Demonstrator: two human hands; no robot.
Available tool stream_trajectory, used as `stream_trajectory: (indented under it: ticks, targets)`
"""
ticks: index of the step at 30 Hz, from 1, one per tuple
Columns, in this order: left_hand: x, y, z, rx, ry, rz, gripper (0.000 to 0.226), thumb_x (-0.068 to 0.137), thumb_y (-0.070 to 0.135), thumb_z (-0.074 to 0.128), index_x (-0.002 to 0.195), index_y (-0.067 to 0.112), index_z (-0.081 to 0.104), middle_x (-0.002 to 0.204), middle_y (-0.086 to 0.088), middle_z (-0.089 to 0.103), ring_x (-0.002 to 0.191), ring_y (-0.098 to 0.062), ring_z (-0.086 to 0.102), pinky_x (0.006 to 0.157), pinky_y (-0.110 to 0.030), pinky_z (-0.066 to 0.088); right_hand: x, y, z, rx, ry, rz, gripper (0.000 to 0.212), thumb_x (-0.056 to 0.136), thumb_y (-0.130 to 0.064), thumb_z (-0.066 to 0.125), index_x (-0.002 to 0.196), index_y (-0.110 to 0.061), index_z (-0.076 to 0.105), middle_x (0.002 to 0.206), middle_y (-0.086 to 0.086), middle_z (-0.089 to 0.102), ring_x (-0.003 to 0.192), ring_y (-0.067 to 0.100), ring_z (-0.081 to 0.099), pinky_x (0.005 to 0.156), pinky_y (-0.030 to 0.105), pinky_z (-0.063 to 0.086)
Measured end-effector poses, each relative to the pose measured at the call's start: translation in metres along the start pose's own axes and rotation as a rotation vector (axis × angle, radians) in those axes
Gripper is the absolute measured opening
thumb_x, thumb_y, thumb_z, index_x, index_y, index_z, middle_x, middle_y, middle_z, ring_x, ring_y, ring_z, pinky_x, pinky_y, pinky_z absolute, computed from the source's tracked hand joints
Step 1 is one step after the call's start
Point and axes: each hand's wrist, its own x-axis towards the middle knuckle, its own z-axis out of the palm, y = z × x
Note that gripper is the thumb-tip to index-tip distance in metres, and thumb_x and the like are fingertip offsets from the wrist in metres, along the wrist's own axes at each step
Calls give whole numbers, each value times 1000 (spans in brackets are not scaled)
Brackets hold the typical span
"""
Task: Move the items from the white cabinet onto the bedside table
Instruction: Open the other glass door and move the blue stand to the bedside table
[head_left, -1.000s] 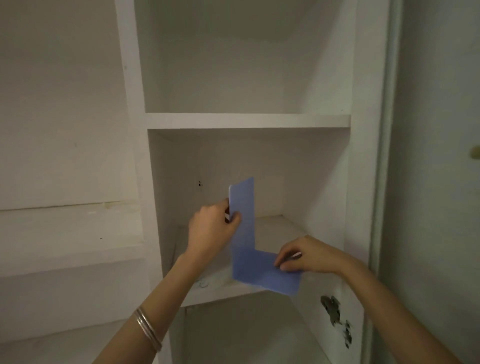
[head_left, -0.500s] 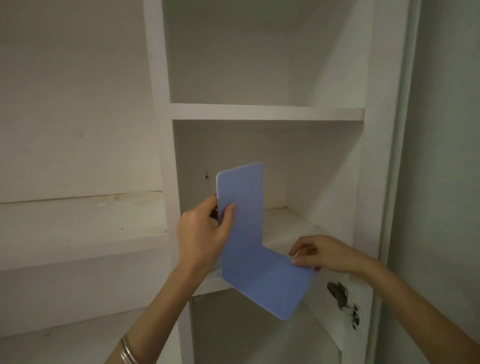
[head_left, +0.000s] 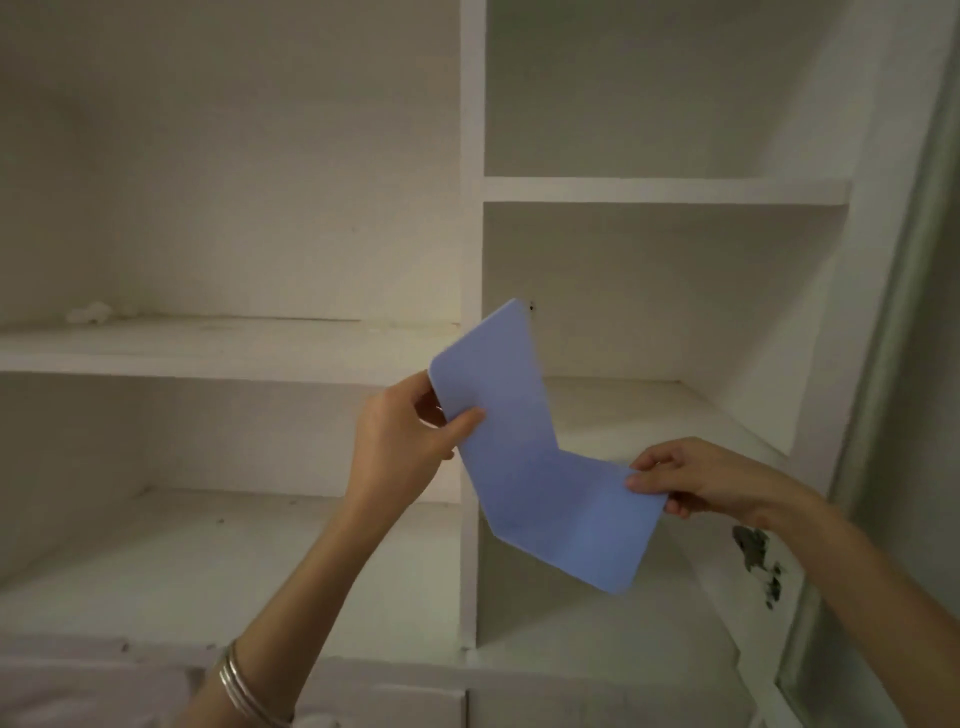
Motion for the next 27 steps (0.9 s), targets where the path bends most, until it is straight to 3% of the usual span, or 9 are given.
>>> stream_trajectory:
  ticks: [5,11,15,18,24,27]
  targets:
    - [-70,8,-42,229,140,-103,17,72,21,79,73,14,63,58,7,63,51,-11,61,52,-32,50,-5,0,46,-83,-139,-56,12,79,-13,71,82,-9,60,53,0,56,38,4,49,41,15,40]
    - [-171,-3,-117,436,324,-373,26,71,24,79,66,9,59,52,3,60,44,-14,60,54,-38,51,-6,-3,157,-161,-399,-151,13,80,-16,71,73,-11,62,41,-9,54,39,3,49,42,15,41]
    - [-237,2,-177,510,438,-400,14,80,20,72,79,11,61,57,4,62,47,-10,60,51,-23,51,-17,-19,244,-193,-621,-199,12,81,-15,70,89,-6,67,53,-4,58,48,6,53,50,18,46]
    - [-283,8,-227,619,523,-425,13,86,20,65,85,7,62,66,-3,66,52,-17,63,52,-36,55,-36,-38,313,-252,-766,-251,17,83,-15,67,96,-5,67,65,2,57,56,9,53,54,18,46]
    - [-378,29,-332,805,658,-535,23,84,27,57,68,11,57,53,1,61,48,-16,57,51,-38,45,-80,-78,452,-335,-958,-315,22,82,-20,67,101,-9,64,80,1,63,72,12,56,62,20,45]
    - [-423,40,-387,911,673,-613,22,76,29,55,64,11,52,49,3,54,48,-24,50,51,-38,41,-110,-99,519,-362,-1028,-331,24,82,-20,68,104,-10,63,81,2,64,74,12,59,60,17,47]
